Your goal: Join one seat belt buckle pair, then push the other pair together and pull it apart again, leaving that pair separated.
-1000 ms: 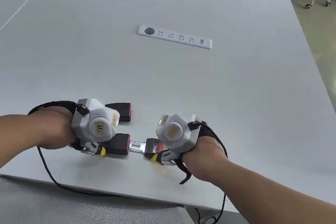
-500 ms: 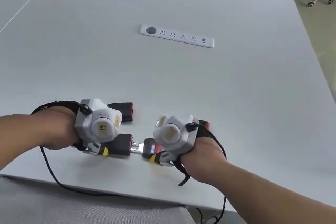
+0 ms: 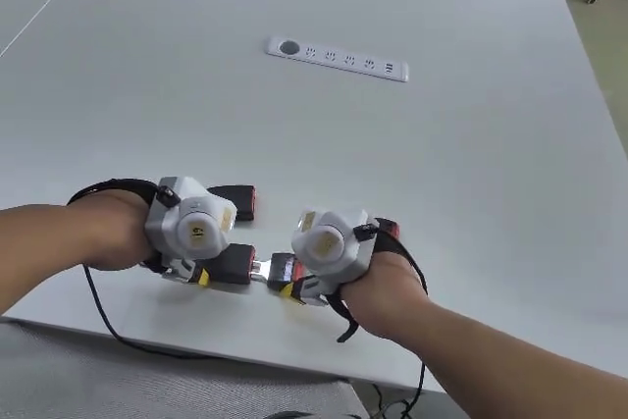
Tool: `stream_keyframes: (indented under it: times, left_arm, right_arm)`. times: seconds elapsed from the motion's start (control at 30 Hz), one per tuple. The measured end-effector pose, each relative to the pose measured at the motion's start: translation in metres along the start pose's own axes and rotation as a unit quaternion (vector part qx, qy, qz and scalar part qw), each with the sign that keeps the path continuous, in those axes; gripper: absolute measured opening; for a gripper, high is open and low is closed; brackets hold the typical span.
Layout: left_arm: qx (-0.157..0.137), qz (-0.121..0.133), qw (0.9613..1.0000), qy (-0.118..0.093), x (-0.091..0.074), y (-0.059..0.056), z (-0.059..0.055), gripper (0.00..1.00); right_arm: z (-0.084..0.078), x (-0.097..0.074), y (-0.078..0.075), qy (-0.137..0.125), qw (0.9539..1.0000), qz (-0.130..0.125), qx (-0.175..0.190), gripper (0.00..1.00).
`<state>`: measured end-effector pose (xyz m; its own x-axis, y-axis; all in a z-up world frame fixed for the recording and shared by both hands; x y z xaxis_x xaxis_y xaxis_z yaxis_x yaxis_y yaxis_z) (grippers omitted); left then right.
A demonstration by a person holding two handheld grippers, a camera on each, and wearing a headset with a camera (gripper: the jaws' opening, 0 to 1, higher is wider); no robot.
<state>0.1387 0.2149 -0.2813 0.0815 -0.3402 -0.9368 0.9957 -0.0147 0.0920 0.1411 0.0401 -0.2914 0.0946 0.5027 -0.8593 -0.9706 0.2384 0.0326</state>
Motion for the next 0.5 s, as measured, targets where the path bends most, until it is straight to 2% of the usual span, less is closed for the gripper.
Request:
stream_keyframes:
  times: [0.17, 0.5]
  left_arm:
    - [-0.008, 0.005, 0.9999, -0.012, -0.0012, -0.0017, -0.0025, 0.31]
    - [-0.006, -0.001, 0.9999, -0.011, 0.0002, 0.0003, -0.0026, 0.31]
  right_arm:
    - [0.0042, 0.0026, 0.0017, 0.003, 1.0, 0.0, -0.001, 0.33]
    - [0.0073, 0.0025, 0.0005, 0.007, 1.0, 0.001, -0.005, 0.33]
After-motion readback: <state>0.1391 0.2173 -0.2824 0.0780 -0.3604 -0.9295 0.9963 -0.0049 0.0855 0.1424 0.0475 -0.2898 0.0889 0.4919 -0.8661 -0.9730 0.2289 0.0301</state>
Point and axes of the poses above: the centre of the closed fingertips' face, and the gripper's own axes: x roughly forward along the fingers, y roughly to its left, z roughly out of its top, the point moved 10 cm from there along -x, roughly backward along the fingers, and after that the axes turned 4 degrees about x, right-handed, at the moved point
